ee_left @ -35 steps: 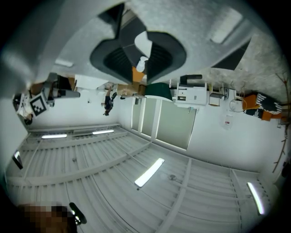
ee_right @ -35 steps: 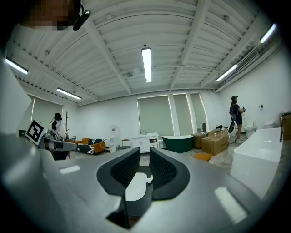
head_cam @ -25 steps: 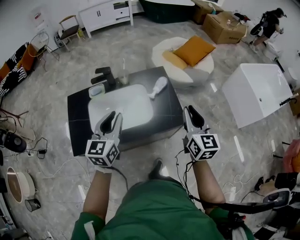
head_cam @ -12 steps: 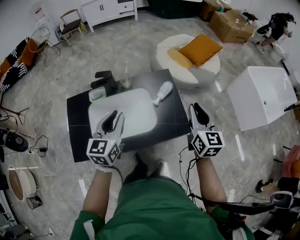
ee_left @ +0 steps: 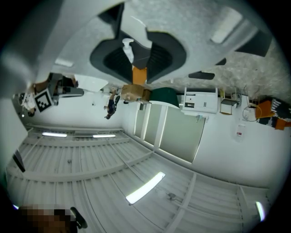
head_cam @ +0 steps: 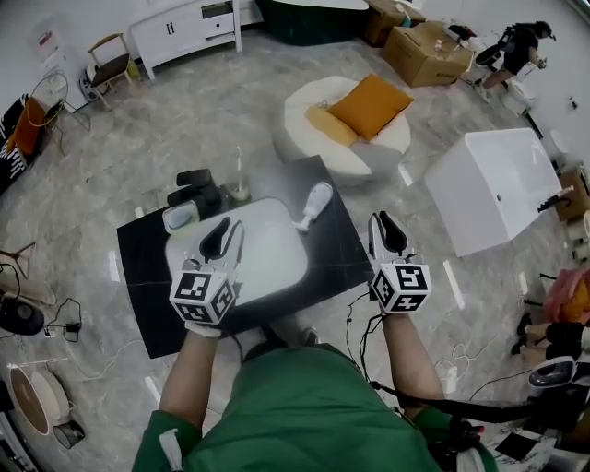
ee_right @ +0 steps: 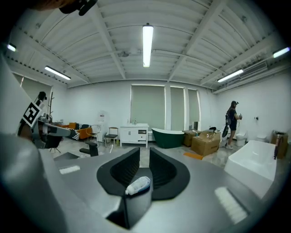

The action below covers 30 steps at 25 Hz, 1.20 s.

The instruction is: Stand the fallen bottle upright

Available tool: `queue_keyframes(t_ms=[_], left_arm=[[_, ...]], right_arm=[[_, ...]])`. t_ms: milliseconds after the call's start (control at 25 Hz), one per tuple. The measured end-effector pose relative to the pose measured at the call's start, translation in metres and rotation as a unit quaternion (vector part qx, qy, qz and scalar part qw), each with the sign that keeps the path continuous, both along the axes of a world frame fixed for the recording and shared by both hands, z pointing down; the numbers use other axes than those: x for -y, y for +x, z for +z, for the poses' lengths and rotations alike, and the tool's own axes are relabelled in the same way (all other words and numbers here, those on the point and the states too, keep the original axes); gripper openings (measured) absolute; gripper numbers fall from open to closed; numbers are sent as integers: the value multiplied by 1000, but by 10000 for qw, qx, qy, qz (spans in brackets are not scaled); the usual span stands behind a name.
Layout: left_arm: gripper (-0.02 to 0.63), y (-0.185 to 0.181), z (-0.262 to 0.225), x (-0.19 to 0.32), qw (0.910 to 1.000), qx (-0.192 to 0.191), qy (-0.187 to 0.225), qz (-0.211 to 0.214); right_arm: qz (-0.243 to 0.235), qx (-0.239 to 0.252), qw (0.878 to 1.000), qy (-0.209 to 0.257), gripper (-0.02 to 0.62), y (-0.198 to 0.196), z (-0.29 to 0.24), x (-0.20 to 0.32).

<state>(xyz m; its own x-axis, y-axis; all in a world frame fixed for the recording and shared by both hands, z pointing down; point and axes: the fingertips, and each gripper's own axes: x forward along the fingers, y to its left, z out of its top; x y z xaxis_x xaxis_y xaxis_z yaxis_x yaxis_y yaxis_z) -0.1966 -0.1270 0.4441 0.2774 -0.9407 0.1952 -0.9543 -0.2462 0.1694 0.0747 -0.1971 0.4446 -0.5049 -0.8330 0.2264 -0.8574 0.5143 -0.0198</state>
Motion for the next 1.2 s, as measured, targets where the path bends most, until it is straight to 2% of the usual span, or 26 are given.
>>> queue_keyframes(t_ms=[120, 280, 480, 600, 680, 800, 920, 1200], left_arm=[[94, -11, 14, 10, 9999, -70, -83, 91], [94, -15, 31, 14, 9995, -85, -267, 173], [94, -22, 45, 23, 9989, -34, -461, -6], [94, -22, 55, 29, 9981, -66, -575, -194], [94, -20, 63, 32, 9974, -53, -658, -272], [94, -17, 76, 37, 9964, -39, -770, -362], [94, -17, 85, 37, 9951, -35, -876, -462], [94, -24, 106, 31, 9916, -62, -1082, -701]], right_arm=[[-19, -255, 9996, 70, 52, -12, 3, 11], [-296, -809, 9962, 90, 52, -28, 17, 21], [-632, -1290, 9893, 252, 52, -46, 35, 45], [-1047, -1643, 9806, 199, 54, -59, 57, 55], [-1442, -1983, 9693, 162, 81, -69, 77, 61], [-2049, -2553, 9447, 205, 92, -83, 108, 65], [-2659, -3105, 9123, 247, 94, -97, 139, 63], [-3719, -4440, 8132, 581, 98, -114, 214, 56]])
